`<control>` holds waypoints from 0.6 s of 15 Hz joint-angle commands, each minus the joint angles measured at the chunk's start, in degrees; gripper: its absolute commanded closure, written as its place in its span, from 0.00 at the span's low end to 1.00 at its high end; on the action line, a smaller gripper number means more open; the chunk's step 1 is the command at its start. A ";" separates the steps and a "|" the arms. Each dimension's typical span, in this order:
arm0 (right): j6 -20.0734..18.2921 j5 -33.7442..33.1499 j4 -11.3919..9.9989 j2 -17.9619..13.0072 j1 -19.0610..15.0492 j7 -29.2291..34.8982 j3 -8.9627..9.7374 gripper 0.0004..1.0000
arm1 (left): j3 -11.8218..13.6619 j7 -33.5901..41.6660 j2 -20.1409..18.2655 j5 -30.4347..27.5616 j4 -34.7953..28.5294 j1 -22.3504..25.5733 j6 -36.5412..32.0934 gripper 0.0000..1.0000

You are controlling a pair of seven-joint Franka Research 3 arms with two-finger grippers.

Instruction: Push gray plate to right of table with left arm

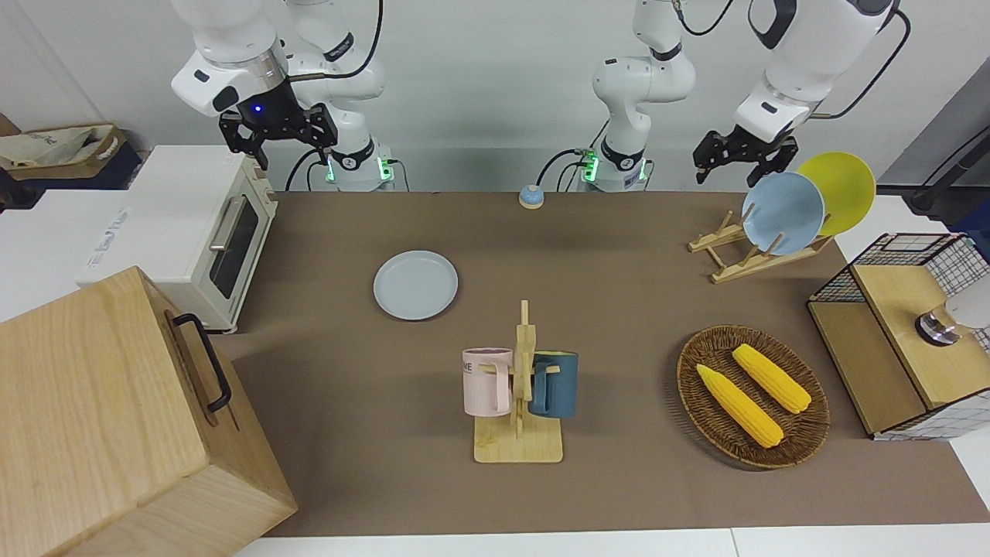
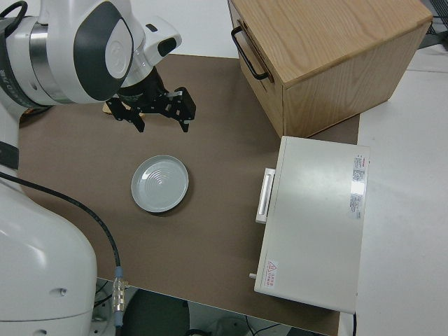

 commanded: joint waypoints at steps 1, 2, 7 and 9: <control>-0.89 0.25 0.53 -0.14 -1.15 0.66 0.92 0.02 | 0.36 1.56 0.20 2.24 2.69 -0.06 -2.02 0.01; -0.89 0.25 0.53 -0.14 -1.07 0.75 0.92 0.02 | 0.45 2.87 0.20 2.59 2.95 -0.06 -2.10 0.01; -0.89 0.25 0.53 -0.14 -1.07 0.66 0.92 0.02 | 0.36 2.54 0.20 1.02 3.30 -0.06 -2.72 0.01; -0.89 0.25 0.53 -0.14 -1.15 0.66 0.92 0.02 | 0.36 -2.97 0.20 -1.09 3.30 0.03 -2.72 0.01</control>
